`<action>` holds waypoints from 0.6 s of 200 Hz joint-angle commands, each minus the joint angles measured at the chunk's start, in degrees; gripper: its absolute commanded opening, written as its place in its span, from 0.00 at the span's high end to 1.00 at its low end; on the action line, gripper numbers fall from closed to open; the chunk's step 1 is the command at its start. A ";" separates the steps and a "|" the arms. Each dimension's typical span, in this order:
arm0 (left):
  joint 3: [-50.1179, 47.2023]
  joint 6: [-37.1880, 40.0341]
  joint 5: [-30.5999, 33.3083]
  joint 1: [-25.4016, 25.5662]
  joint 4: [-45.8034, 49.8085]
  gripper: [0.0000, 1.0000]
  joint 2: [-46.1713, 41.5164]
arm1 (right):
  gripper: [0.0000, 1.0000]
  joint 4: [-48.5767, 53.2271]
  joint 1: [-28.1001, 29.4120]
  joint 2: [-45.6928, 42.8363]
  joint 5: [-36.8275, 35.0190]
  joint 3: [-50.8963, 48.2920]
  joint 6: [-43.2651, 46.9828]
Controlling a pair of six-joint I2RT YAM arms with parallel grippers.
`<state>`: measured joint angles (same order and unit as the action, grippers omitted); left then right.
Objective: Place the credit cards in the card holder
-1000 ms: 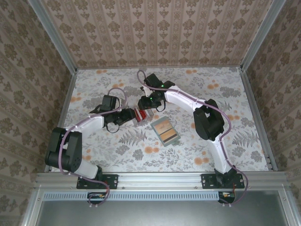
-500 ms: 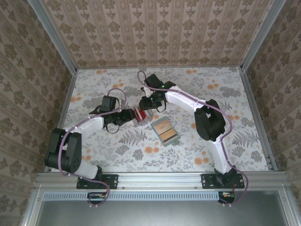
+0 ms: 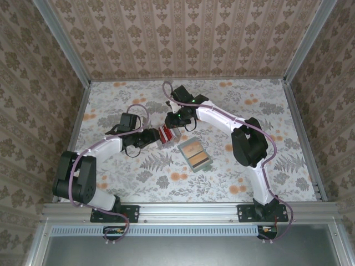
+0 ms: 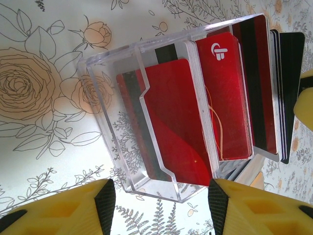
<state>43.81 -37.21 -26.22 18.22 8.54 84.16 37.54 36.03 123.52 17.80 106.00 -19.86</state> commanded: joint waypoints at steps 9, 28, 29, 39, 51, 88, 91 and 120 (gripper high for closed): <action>-0.70 1.48 -0.55 -0.55 -0.19 0.45 -2.13 | 0.79 0.45 0.19 -1.63 -0.66 -0.69 0.13; -0.86 1.36 -0.59 -0.49 -0.26 0.45 -2.25 | 0.82 0.54 0.18 -1.67 -0.88 -0.70 0.22; -0.85 1.35 -0.59 -0.52 -0.27 0.45 -2.25 | 0.82 0.53 0.18 -1.69 -0.95 -0.70 0.19; -1.00 1.35 -0.59 -0.53 -0.33 0.45 -2.33 | 0.85 0.58 0.18 -1.67 -1.25 -0.70 0.29; -1.06 1.38 -0.59 -0.55 -0.45 0.45 -2.47 | 0.87 0.69 0.09 -1.53 -1.65 -0.71 0.38; -1.54 1.27 -0.50 -0.55 -0.28 0.45 -3.29 | 0.93 0.78 -0.30 -2.03 -2.39 -0.94 0.14; -1.58 1.31 -0.50 -0.55 -0.25 0.45 -3.36 | 0.93 0.70 -0.34 -2.17 -2.48 -1.02 0.11; -1.82 1.18 -0.32 -0.55 0.03 0.45 -3.95 | 0.95 -0.33 -0.69 -4.08 -2.51 -2.05 0.18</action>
<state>42.83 -37.21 -26.20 18.22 8.51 82.17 37.52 35.73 123.09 16.25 105.23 -19.66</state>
